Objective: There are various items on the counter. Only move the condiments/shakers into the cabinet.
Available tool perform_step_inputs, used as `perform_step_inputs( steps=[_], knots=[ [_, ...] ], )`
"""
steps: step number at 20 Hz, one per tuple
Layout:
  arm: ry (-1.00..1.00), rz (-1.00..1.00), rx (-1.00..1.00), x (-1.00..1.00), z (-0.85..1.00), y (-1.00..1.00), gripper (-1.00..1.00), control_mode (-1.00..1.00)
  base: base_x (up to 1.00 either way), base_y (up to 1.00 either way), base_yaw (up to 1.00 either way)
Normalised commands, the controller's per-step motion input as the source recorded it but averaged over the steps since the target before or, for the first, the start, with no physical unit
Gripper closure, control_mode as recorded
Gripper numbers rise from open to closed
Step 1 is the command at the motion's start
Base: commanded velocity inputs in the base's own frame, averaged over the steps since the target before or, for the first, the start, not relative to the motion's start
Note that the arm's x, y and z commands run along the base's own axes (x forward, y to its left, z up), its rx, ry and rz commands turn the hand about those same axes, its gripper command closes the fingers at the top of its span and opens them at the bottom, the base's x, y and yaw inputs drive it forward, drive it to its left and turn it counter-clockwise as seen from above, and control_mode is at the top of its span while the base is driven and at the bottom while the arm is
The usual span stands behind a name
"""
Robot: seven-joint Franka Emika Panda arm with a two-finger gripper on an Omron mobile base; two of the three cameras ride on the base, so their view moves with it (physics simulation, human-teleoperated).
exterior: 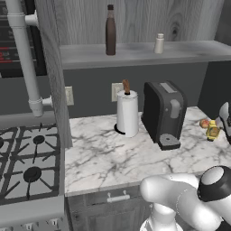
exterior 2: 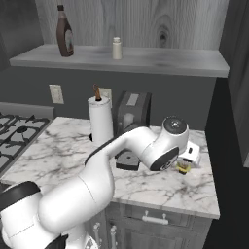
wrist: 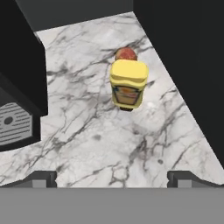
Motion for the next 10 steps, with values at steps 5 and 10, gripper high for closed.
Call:
perform_step_inputs(
  steps=[5, 10],
  knots=[
    [0.0, -0.04, 0.01, 0.04, -0.15, -0.09, -1.0, -1.0, 0.0, 0.0, 0.0],
    [0.0, -0.07, 0.03, 0.01, -0.18, -0.01, -1.0, -1.0, 0.0, 0.0, 0.0]
  ],
)
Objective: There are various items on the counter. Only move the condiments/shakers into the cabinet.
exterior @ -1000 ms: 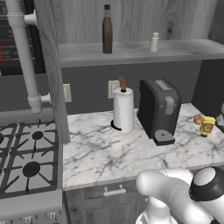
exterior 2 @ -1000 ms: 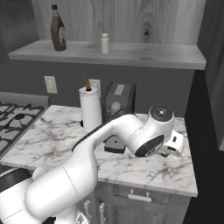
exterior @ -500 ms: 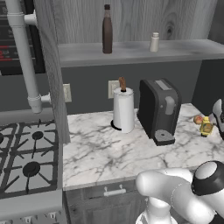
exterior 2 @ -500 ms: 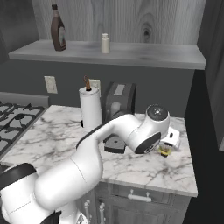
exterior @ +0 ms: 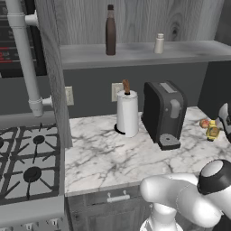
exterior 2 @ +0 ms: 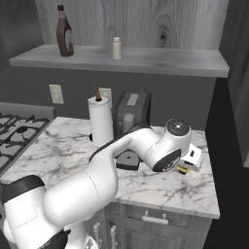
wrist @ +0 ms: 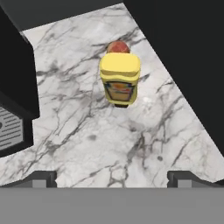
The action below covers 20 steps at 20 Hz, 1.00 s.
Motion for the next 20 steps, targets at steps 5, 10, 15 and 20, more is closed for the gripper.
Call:
perform_step_inputs(
  steps=[5, 10, 15, 20],
  knots=[
    [0.0, -0.09, 0.0, 0.08, -0.1, 0.0, -1.0, -1.0, 0.0, 0.0, 0.0],
    [0.0, -0.11, 0.0, 0.0, -0.18, 0.0, -1.0, -1.0, 0.0, 0.0, 0.0],
    [0.0, -0.11, 0.0, 0.1, -0.14, 0.0, -1.0, -1.0, 0.0, 0.0, 0.0],
    [0.0, -0.1, 0.0, 0.19, -0.04, 0.0, -1.0, -1.0, 0.0, 0.0, 0.0]
  ],
)
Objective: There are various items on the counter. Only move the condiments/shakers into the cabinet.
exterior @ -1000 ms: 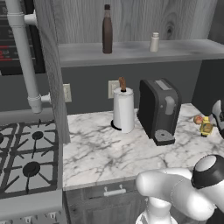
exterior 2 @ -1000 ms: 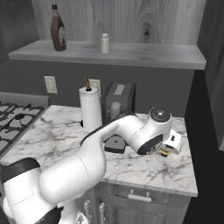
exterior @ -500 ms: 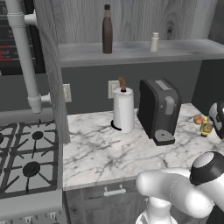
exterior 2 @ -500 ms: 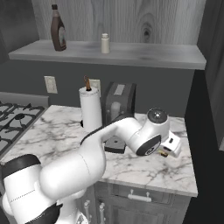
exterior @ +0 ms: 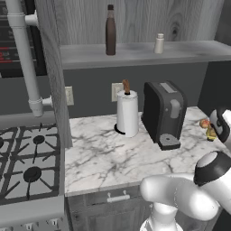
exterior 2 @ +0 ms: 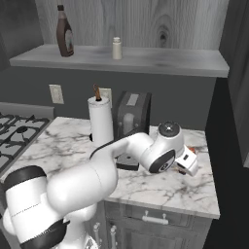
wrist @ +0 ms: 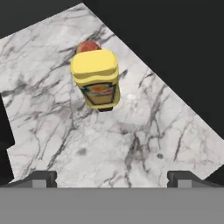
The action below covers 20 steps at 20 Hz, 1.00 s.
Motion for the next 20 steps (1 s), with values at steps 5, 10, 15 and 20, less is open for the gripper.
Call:
perform_step_inputs(
  steps=[5, 10, 15, 20],
  knots=[
    [0.0, -0.04, 0.0, 0.21, 0.0, 0.0, -1.0, -1.0, 0.0, 0.0, 0.0],
    [0.0, 0.0, 0.0, 0.17, -0.02, 0.0, -1.0, -1.0, 0.0, 0.0, 0.0],
    [0.0, 0.0, 0.0, 0.07, -0.12, 0.0, -1.0, -1.0, 0.0, 0.0, 0.0],
    [-0.02, 0.0, 0.0, 0.05, -0.2, 0.0, -1.0, -1.0, 0.0, 0.0, 0.0]
  ],
)
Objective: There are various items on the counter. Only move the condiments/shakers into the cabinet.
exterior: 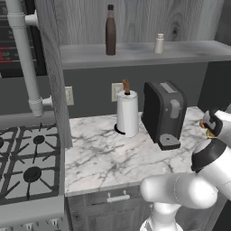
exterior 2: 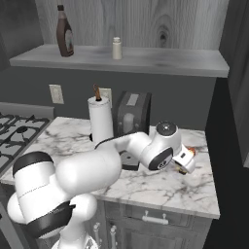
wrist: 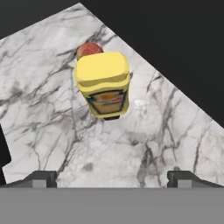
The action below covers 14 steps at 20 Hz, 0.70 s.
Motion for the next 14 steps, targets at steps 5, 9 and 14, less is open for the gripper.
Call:
perform_step_inputs(
  steps=[5, 9, 14],
  knots=[
    [-0.06, 0.0, -0.04, 0.03, -0.32, 0.0, -1.0, -1.0, 0.0, 0.0, 0.0],
    [-0.06, 0.0, -0.05, 0.03, -0.28, 0.0, -1.0, -1.0, 0.0, 0.0, 0.0],
    [-0.05, 0.0, -0.01, 0.04, -0.16, -0.02, -1.0, -1.0, 0.0, 0.0, 0.0]
  ],
)
